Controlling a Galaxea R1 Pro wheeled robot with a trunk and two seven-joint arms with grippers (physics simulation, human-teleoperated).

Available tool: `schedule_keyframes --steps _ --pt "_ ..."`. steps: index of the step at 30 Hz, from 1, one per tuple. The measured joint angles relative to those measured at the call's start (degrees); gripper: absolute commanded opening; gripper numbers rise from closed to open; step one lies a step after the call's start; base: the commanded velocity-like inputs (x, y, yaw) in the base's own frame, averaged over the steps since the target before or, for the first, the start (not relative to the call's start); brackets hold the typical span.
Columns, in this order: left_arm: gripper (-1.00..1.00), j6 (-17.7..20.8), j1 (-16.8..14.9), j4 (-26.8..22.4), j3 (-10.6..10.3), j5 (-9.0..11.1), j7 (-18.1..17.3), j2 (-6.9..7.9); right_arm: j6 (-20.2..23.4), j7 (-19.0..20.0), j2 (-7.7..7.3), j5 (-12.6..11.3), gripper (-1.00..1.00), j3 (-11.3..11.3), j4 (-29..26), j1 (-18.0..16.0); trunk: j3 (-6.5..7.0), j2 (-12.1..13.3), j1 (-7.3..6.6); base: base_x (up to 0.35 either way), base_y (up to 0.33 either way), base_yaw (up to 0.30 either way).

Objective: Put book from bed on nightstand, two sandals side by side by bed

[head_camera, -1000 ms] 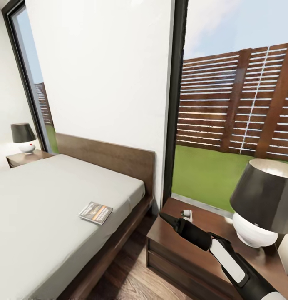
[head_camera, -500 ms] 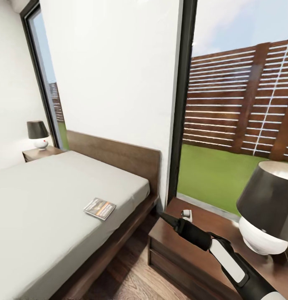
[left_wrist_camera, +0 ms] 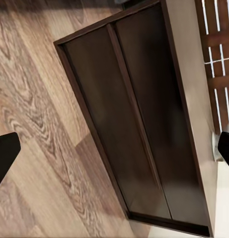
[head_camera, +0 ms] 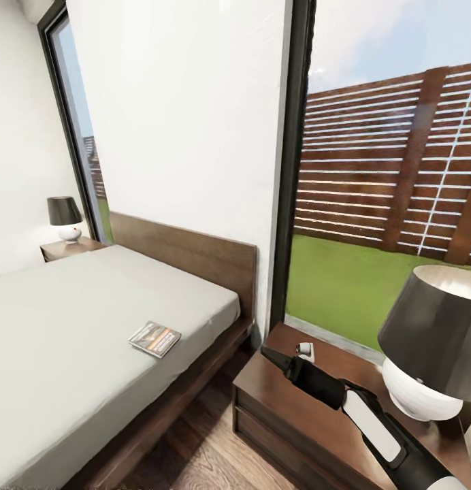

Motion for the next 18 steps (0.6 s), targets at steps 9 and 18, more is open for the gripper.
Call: schedule_keyframes --steps 9,18 --pt "1.00 0.00 0.03 0.00 -0.01 0.09 -0.01 0.00 -0.01 0.01 0.01 0.02 1.00 0.00 0.01 0.00 0.00 0.00 0.00 0.000 -0.075 0.202" --pt "1.00 0.04 0.42 0.00 -0.02 0.25 -0.12 0.06 0.00 0.01 -0.05 0.04 1.00 0.00 0.01 0.00 0.00 0.00 0.00 0.000 -0.008 0.229"
